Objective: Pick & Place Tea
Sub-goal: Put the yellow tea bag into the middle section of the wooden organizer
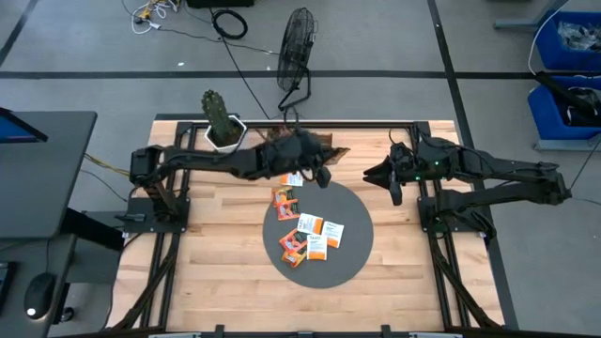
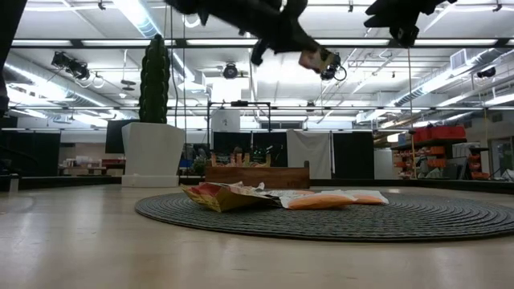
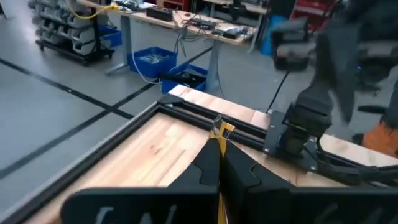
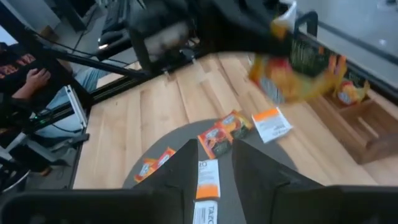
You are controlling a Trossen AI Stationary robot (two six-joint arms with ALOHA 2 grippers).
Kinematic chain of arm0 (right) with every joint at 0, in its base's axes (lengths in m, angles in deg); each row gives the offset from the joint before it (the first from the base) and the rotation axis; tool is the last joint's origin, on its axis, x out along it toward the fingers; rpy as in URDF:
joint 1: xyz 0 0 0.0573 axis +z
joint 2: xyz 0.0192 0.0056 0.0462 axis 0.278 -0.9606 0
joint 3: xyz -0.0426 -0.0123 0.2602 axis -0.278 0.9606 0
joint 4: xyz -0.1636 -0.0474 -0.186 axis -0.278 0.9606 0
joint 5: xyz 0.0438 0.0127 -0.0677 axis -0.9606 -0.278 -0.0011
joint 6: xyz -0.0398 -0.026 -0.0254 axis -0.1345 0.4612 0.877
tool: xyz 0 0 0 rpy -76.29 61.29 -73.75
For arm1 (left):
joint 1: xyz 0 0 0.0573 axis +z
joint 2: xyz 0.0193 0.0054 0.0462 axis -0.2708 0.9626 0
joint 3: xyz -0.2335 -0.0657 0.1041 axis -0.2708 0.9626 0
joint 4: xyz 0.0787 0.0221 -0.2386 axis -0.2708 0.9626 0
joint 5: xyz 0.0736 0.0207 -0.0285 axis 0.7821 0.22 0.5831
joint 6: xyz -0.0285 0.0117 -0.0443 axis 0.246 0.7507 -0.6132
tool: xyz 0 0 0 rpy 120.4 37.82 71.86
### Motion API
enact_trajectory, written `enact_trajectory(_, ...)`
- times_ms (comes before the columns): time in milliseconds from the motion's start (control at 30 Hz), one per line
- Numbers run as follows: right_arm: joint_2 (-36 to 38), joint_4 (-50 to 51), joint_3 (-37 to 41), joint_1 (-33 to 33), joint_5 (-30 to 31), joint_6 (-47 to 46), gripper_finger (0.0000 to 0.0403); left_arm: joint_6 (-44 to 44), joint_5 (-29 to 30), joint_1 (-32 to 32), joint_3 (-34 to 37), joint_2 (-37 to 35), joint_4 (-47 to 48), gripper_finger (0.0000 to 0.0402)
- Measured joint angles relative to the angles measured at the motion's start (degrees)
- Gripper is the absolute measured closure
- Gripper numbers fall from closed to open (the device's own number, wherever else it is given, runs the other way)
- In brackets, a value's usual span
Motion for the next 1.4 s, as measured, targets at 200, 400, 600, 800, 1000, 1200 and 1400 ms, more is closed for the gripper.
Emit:
enact_trajectory(200, -0.1, -3.2, 0.0, 0.0, 0.0, 2.9, 0.0298, -4.2, 0.0, 2.5, 11.0, 0.1, -14.1, 0.0401)
enact_trajectory(400, -1.9, -5.6, 0.0, 0.0, 0.0, 3.3, 0.0298, -2.3, -7.8, 8.9, 15.7, 0.0, -19.6, 0.0401)
enact_trajectory(600, -6.2, -10.2, 0.0, 0.0, 0.0, 1.3, 0.0298, -3.6, -18.2, 15.6, 17.7, 0.0, -19.7, 0.04)
enact_trajectory(800, -11.4, -15.5, 0.0, 0.0, 0.0, -1.9, 0.0298, -8.4, -23.4, 18.8, 22.9, 0.0, -29.0, 0.04)
enact_trajectory(1000, -16.0, -19.6, 0.0, 0.0, 0.0, -4.2, 0.0298, -9.4, -10.4, 15.5, 27.7, 0.0, -38.2, 0.04)
enact_trajectory(1200, -18.5, -23.2, 0.0, -0.2, 0.0, -4.1, 0.0298, -9.4, -2.7, 15.4, 29.9, 0.4, -37.3, 0.04)
enact_trajectory(1400, -19.5, -26.2, 0.0, -2.5, 0.0, -2.3, 0.0298, -12.3, -13.5, 16.5, 30.9, 0.6, -42.6, 0.04)
